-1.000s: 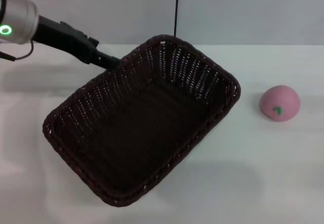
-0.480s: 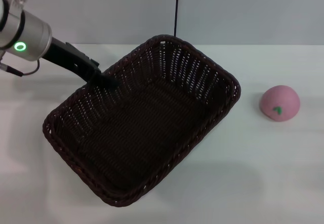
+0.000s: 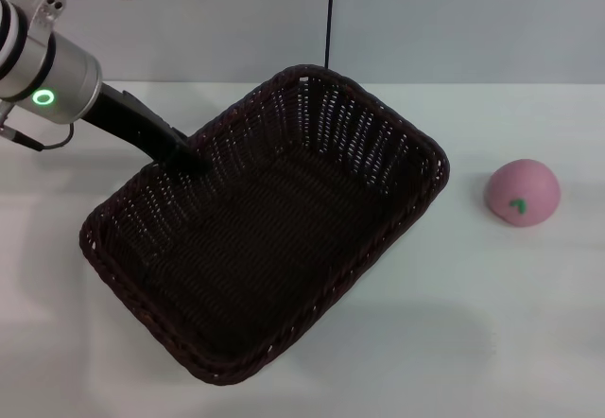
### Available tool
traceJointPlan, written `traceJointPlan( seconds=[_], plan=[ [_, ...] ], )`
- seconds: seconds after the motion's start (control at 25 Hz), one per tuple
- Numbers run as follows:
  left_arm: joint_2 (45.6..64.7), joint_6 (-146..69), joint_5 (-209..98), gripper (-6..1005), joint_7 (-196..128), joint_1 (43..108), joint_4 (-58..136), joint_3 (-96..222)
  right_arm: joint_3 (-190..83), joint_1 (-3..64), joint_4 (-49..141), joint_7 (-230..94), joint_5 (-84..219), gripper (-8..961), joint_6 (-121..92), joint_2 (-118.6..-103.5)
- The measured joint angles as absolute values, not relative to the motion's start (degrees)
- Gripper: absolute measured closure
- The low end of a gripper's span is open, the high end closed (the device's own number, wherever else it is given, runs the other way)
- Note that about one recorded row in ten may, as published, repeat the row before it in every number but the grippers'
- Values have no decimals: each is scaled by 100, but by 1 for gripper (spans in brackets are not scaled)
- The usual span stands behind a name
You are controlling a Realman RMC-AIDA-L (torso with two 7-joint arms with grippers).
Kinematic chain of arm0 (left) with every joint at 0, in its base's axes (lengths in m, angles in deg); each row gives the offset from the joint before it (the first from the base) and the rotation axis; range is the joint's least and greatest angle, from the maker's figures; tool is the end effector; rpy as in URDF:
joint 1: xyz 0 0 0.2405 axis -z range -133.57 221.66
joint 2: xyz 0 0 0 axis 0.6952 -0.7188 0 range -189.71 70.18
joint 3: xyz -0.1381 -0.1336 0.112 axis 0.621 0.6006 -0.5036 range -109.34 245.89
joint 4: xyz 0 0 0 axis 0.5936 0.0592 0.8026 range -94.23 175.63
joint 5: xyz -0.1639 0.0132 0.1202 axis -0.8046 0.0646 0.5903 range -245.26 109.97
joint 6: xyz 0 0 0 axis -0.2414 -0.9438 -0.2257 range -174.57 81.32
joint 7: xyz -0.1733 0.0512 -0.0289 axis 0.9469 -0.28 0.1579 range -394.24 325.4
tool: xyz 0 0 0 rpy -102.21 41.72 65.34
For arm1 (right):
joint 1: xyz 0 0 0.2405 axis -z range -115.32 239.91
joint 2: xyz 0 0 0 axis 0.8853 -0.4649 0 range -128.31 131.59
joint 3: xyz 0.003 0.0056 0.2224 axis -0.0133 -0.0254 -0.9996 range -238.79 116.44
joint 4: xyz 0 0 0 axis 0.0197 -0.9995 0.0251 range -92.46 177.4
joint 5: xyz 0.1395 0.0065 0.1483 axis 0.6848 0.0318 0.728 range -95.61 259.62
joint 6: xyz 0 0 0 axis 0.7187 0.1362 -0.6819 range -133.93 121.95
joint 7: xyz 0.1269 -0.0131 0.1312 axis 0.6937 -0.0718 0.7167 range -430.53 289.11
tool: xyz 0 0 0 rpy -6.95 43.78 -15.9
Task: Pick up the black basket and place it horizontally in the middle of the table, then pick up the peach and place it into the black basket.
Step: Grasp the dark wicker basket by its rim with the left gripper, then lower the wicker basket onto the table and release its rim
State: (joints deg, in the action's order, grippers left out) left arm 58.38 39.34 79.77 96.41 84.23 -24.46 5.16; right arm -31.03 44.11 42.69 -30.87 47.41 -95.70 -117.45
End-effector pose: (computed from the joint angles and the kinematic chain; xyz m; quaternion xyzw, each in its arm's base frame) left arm -0.1904 0.3730 0.0021 -0.9285 -0.3060 0.1167 0.1750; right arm 0.3387 0.2858 0.1020 -0.4695 0.3060 0.5128 0.6503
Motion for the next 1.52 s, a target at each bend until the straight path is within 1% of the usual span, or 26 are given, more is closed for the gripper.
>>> traceJointPlan(
  seconds=[0.36, 0.6, 0.76, 1.04, 1.08, 1.12, 1.16, 1.24, 1.52],
  plan=[
    [5836, 3939, 7937, 718, 9569, 8386, -2514, 501, -3111, 4444, 4246, -3090, 4753, 482, -9519, -11745],
    [5832, 4006, 7666, 796, 9303, 8303, -2733, 529, -3112, 4455, 4247, -3087, 4756, 481, -9519, -11745],
    [5798, 4269, 6870, 796, 8770, 8159, -3051, 802, -3112, 4475, 4247, -3077, 4756, 480, -9519, -11745],
    [5755, 4775, 6358, 796, 8119, 8205, -3061, 1557, -3120, 4489, 4247, -3043, 4761, 479, -9520, -11745],
    [5691, 5000, 6164, 796, 7893, 8236, -3047, 1763, -3121, 4489, 4247, -3043, 4762, 479, -9520, -11745],
    [5691, 5000, 6164, 796, 7893, 8236, -3047, 1763, -3121, 4490, 4246, -3042, 4763, 479, -9521, -11745],
    [5576, 5250, 5897, 796, 7665, 8264, -3045, 1829, -3121, 4490, 4241, -3042, 4764, 479, -9521, -11745],
    [5539, 5345, 5824, 796, 7564, 8294, -3044, 1830, -3121, 4490, 4239, -3041, 4764, 478, -9521, -11745],
    [5530, 5528, 5830, 796, 7244, 8491, -3027, 1762, -3121, 4489, 4203, -3038, 4765, 477, -9525, -11755]
  ],
)
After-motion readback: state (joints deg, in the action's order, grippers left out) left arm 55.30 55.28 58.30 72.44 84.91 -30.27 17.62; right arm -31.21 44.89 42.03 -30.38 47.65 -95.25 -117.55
